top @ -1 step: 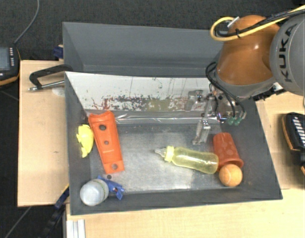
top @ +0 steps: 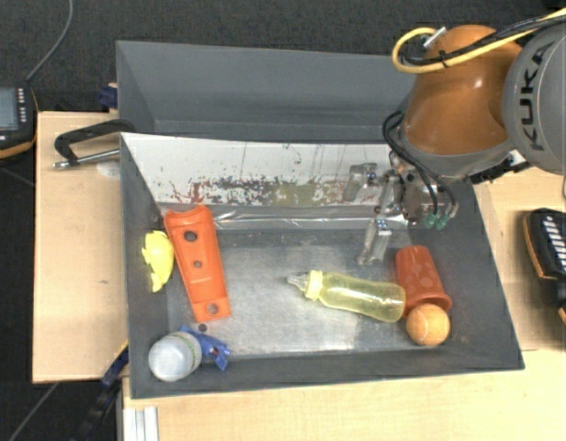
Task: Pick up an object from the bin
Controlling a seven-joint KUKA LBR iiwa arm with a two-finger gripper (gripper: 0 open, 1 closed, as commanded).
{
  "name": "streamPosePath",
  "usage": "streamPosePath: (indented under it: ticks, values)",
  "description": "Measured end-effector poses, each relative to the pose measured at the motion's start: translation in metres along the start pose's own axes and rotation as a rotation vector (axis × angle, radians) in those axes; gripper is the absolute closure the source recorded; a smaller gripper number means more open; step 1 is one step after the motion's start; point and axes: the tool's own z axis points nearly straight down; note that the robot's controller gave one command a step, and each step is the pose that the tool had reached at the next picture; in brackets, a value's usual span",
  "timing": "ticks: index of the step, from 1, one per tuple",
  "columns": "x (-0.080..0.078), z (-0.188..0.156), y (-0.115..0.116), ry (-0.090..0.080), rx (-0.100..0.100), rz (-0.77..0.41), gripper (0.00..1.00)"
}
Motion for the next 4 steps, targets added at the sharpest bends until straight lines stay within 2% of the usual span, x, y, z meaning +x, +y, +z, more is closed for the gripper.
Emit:
streamPosePath:
  ticks: [1, 2, 3, 4]
  values:
    - [0.035, 0.047, 0.001, -0.001, -0.001, 0.067, 0.0]
    - [0.076, 0.085, 0.009, 0.006, -0.001, 0.063, 0.0]
    - [0.058, 0.07, -0.009, -0.006, -0.002, 0.113, 0.0]
    - [0.03, 0.121, -0.001, -0.002, -0.003, 0.235, 0.0]
